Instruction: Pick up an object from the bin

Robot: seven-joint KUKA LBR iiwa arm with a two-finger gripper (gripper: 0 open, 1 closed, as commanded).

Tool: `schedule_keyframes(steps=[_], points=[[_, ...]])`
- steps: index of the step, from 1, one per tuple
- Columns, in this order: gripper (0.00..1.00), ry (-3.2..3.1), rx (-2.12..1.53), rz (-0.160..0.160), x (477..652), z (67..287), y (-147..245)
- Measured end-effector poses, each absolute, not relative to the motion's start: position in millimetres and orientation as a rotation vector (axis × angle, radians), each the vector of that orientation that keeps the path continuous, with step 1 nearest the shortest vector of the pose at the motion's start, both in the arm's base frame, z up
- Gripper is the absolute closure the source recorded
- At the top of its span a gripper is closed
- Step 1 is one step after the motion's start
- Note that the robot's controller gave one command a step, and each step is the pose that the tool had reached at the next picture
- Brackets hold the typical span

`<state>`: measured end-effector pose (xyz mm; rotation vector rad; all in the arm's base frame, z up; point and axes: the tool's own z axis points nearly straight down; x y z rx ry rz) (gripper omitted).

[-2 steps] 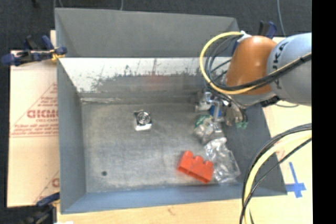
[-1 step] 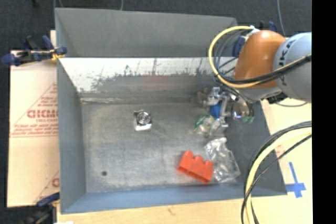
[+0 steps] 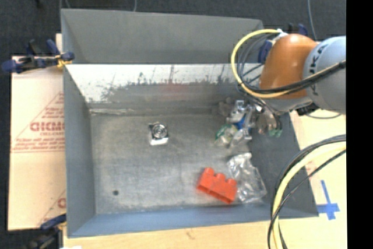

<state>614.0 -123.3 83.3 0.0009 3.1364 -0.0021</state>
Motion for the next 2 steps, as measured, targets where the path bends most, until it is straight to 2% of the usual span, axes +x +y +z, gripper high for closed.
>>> schedule_keyframes(steps=[1, 2], points=[[1.00, 3.129, 0.028, -0.003, 611.0, 178, -129], [1.00, 3.132, -0.043, 0.000, 598.5, 224, -79]])
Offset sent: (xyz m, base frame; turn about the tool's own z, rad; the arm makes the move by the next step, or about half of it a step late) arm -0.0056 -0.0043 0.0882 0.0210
